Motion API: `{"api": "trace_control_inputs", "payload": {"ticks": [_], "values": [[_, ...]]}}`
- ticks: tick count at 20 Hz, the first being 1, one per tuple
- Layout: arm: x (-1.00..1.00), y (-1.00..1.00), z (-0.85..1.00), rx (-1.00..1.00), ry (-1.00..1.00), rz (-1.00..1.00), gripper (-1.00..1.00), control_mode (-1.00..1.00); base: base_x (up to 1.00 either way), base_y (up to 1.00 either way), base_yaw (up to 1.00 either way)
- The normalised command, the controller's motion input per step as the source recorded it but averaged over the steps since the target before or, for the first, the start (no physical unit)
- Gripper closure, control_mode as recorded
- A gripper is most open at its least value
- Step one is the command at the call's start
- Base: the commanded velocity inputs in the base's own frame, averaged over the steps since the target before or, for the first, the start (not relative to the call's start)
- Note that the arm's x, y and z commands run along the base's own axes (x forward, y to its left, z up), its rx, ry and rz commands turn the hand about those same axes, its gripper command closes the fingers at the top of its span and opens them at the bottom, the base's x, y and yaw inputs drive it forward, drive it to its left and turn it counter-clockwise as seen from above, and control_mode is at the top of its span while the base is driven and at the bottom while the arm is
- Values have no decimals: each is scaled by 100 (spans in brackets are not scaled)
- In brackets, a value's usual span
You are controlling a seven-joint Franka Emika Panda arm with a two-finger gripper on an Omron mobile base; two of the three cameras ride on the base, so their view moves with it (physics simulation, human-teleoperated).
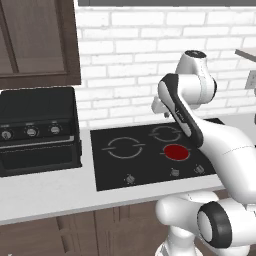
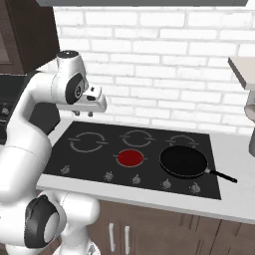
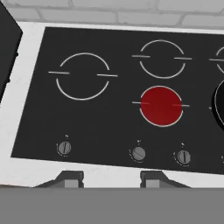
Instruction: Turn off the front center burner of the stove.
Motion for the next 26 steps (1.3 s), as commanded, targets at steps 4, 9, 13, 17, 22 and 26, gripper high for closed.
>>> {"api": "trace_control_inputs", "payload": {"ticks": [4,9,13,17,22,26], "values": [[-8,0,-1,0,0,0,-100,-100,0,0,0],[-15,-3,-4,0,0,0,-100,-100,0,0,0],[-10,-6,-5,0,0,0,-100,-100,0,0,0],[-3,-5,-3,0,0,0,-100,-100,0,0,0],[-1,-6,-3,0,0,0,-100,-100,0,0,0],[-3,-13,0,0,0,0,-100,-100,0,0,0]]}}
